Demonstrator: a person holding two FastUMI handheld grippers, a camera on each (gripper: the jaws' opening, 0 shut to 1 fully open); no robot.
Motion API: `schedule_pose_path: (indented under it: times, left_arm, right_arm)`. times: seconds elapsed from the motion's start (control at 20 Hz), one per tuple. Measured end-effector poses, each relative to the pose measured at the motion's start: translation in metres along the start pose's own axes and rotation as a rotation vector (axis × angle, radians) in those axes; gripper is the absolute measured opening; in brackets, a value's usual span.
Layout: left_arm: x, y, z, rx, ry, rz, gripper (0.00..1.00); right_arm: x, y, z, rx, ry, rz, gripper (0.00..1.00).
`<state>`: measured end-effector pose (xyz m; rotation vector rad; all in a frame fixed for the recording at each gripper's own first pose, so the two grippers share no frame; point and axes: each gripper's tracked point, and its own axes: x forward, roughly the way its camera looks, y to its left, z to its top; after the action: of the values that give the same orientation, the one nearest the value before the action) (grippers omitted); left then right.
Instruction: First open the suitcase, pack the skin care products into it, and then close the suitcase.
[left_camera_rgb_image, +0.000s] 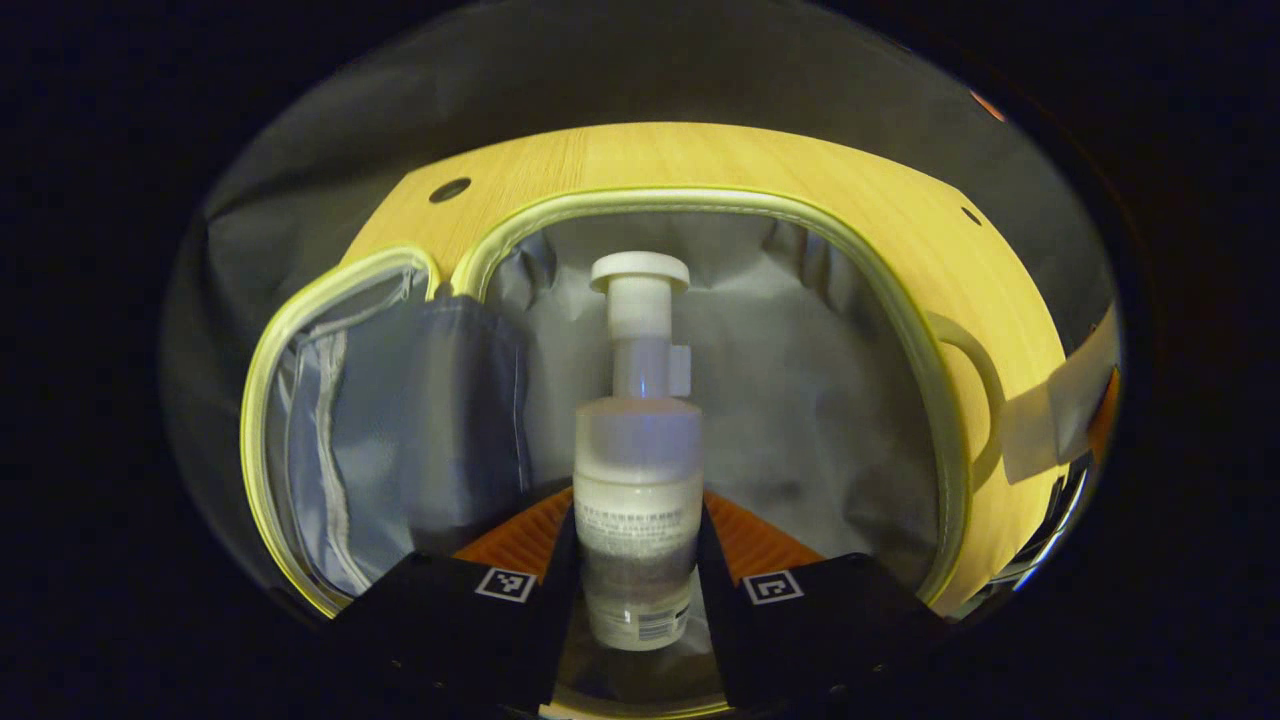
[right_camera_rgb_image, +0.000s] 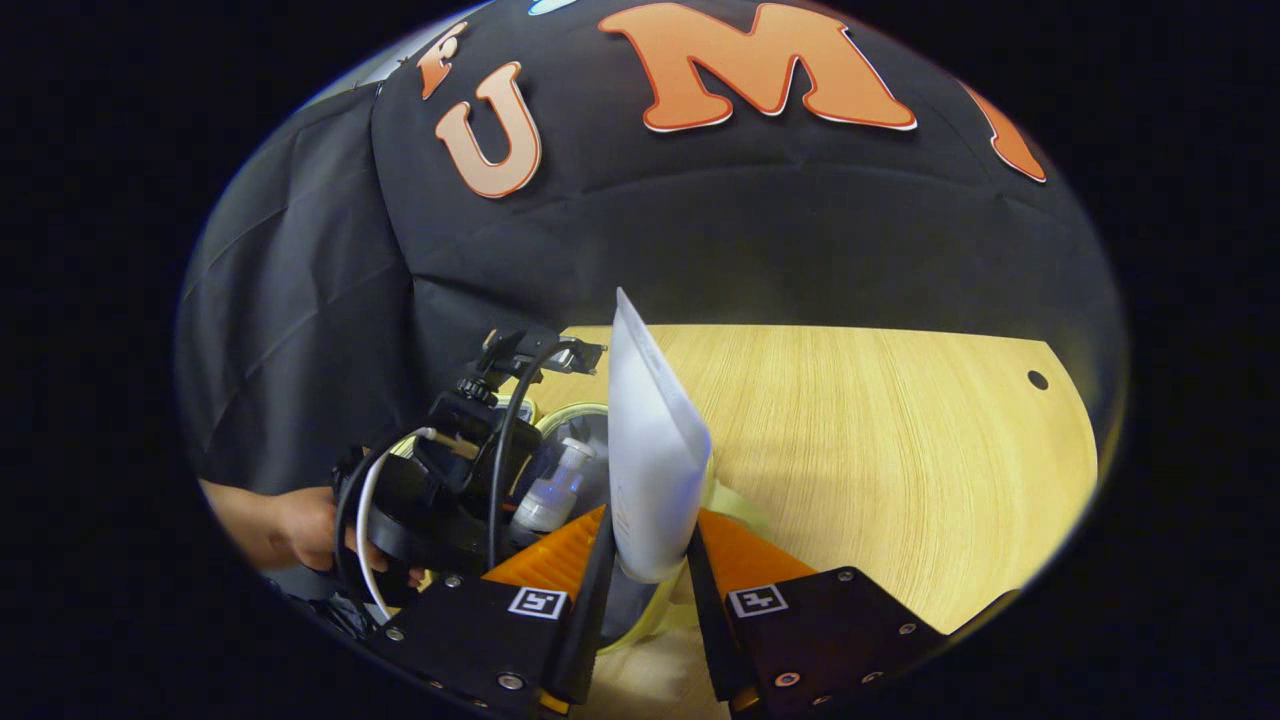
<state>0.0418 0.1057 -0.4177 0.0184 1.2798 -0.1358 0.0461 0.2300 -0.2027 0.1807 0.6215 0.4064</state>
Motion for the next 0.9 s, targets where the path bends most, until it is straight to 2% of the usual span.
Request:
schedule_pose_path:
  times: [0.15,0.35,0.5,0.55,0.7,0.9]
  left_arm:
    - [-0.003,0.001,0.002,-0.021,-0.034,-0.002,0.62]
    - [-0.029,0.010,0.014,-0.036,-0.156,0.001,0.65]
    - [-0.057,0.023,0.027,-0.017,-0.279,0.029,0.73]
    - [-0.068,0.031,0.030,-0.010,-0.316,0.051,0.80]
    - [-0.095,0.055,0.036,-0.005,-0.408,0.107,0.86]
    - [-0.120,0.104,0.033,-0.031,-0.469,0.215,0.87]
  right_arm:
    - [0.005,0.002,-0.005,0.014,0.026,0.011,0.45]
    - [0.015,0.006,-0.010,0.025,0.051,0.019,0.45]
    - [0.022,0.013,-0.014,0.038,0.074,0.032,0.45]
    - [0.026,0.016,-0.017,0.041,0.090,0.036,0.45]
    - [0.037,0.027,-0.032,0.053,0.147,0.054,0.45]
    - [0.049,0.038,-0.054,0.069,0.222,0.062,0.45]
